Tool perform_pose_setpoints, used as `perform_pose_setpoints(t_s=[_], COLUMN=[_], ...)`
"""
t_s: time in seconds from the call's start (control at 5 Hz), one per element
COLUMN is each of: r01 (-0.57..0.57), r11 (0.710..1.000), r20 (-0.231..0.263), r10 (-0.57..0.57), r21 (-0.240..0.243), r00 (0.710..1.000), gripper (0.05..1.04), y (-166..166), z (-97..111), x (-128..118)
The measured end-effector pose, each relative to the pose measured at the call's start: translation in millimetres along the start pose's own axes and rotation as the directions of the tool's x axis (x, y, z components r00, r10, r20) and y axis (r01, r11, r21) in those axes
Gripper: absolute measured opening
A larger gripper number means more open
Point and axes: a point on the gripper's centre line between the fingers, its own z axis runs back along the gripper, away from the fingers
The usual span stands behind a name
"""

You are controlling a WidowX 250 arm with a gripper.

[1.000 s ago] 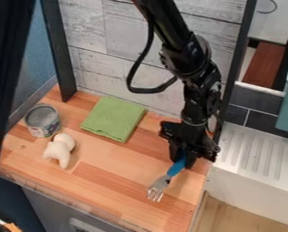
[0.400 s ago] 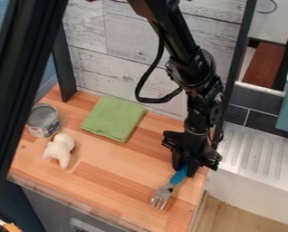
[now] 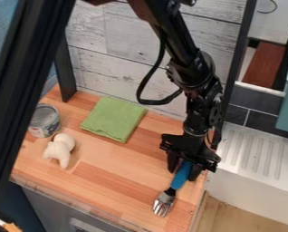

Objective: Move the blue fork to the lower right side of the table

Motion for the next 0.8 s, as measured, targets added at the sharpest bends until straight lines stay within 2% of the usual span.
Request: perform_pose_setpoints(t_s=[0.2,0.4,0.6,0.8], r01=[-0.015,-0.018,-0.026,0.004], r11=[1.0,1.0,0.998,0.998], r20=[-0.008,-0.026,0.047,0.097], r10=[0.015,0.018,0.029,0.002], r21=[0.0,-0.006,-0.05,-0.069], r00=[1.0,0.999,0.998,0.995], gripper=[0.984,1.007,1.0,1.0], y=[2,3,5,6], z=[0,-1,34,60], x=[-1,-6,1,-2])
